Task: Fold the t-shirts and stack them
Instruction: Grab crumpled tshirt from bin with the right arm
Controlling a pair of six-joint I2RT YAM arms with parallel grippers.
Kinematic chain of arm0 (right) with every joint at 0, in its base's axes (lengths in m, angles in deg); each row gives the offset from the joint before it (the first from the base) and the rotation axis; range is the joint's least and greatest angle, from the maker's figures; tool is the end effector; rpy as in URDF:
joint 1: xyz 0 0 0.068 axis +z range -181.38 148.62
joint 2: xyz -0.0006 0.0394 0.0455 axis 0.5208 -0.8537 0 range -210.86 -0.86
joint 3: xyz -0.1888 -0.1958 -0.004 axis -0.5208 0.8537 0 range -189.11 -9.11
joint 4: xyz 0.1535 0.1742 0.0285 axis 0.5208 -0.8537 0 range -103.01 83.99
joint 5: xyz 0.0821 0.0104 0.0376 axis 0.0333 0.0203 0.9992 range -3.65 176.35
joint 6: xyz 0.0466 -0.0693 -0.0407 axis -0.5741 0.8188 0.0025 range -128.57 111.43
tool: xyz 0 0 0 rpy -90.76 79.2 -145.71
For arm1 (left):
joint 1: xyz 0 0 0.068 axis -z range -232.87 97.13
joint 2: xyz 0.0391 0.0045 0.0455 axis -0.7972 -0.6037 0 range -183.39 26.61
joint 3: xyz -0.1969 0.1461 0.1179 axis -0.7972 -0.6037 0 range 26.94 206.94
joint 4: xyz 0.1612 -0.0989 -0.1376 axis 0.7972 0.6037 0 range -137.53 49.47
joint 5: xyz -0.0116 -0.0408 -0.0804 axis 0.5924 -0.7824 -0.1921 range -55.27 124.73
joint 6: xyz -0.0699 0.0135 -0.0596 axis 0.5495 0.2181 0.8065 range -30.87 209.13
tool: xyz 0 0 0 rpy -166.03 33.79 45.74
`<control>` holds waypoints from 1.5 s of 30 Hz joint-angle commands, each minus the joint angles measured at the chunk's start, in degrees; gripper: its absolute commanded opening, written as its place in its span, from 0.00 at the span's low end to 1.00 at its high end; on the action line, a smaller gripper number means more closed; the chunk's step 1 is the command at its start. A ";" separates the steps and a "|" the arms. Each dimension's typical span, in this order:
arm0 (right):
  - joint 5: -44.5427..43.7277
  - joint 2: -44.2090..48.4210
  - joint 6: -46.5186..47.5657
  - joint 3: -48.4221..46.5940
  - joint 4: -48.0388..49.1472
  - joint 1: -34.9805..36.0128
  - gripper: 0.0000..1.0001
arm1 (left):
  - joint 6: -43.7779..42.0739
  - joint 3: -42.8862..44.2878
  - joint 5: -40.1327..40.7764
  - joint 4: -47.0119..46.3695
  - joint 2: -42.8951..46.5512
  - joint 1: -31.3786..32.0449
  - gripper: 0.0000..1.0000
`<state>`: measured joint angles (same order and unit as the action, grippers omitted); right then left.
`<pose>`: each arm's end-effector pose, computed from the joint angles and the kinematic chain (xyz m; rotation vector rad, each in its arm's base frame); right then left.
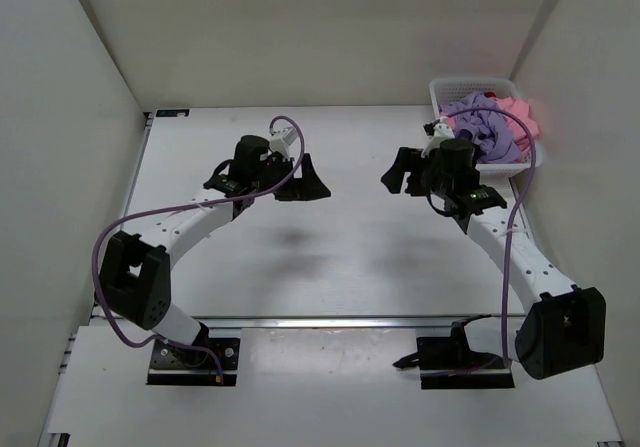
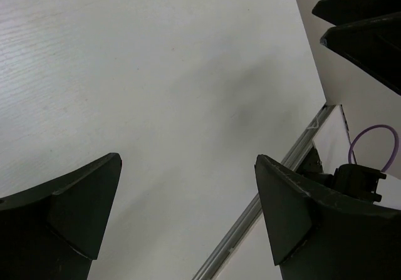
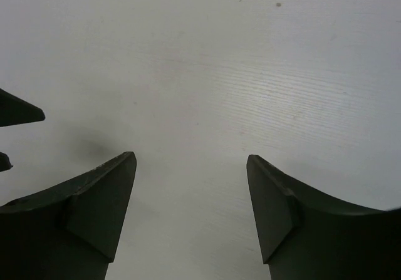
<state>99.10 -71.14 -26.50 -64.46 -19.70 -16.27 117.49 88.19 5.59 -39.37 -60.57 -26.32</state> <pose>0.2764 0.0937 0.2892 -0.0878 2.1072 0.5807 0.2937 -0.1921 0.2538 0.2771 2.2737 -1.0787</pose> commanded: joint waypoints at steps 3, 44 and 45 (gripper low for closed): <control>1.84 1.90 -0.35 -1.07 1.48 -3.24 0.58 | -0.15 -0.34 -4.94 -3.93 1.39 -0.09 0.99; -15.38 -43.35 -4.48 -40.44 -0.17 -22.41 0.54 | 5.13 -16.43 -2.41 -15.38 4.29 11.52 0.55; -15.65 -44.49 -4.39 -42.10 -1.15 -22.50 0.54 | 4.78 -16.26 -2.93 -15.28 4.38 11.16 0.55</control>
<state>86.49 -113.59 -30.24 -101.86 -19.53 -38.32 123.61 72.28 3.60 -54.86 -59.54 -13.25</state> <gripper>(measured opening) 0.541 0.547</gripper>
